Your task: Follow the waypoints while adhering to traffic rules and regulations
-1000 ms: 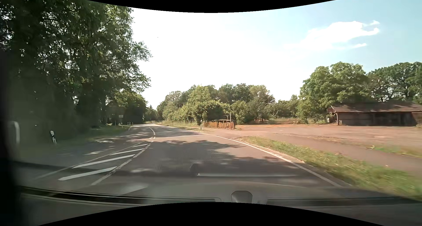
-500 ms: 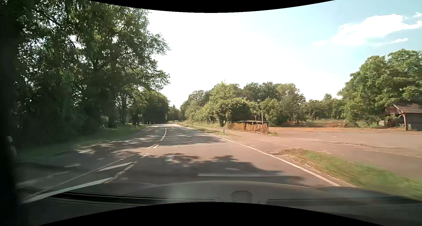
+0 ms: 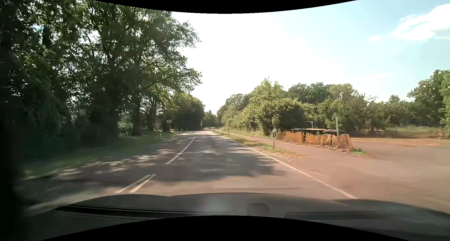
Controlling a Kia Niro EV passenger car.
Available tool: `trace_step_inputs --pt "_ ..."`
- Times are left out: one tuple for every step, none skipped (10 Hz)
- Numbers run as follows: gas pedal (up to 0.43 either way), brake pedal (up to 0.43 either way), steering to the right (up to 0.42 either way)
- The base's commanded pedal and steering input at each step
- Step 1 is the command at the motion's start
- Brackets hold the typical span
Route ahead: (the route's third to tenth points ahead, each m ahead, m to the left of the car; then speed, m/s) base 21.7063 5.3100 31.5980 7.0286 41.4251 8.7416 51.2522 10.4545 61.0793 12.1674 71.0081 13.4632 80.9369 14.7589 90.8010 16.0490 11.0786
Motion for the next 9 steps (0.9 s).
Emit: trace_step_inputs --pt "0.409 0.006 -0.089" --pt "0.409 0.006 -0.086" --pt "0.409 0.006 -0.082" --pt "0.429 0.006 -0.075" --pt "0.429 0.006 -0.07" --pt "0.429 0.006 -0.06" --pt "0.429 0.006 -0.044" --pt "0.441 0.006 -0.032" --pt "0.441 0.006 -0.028"
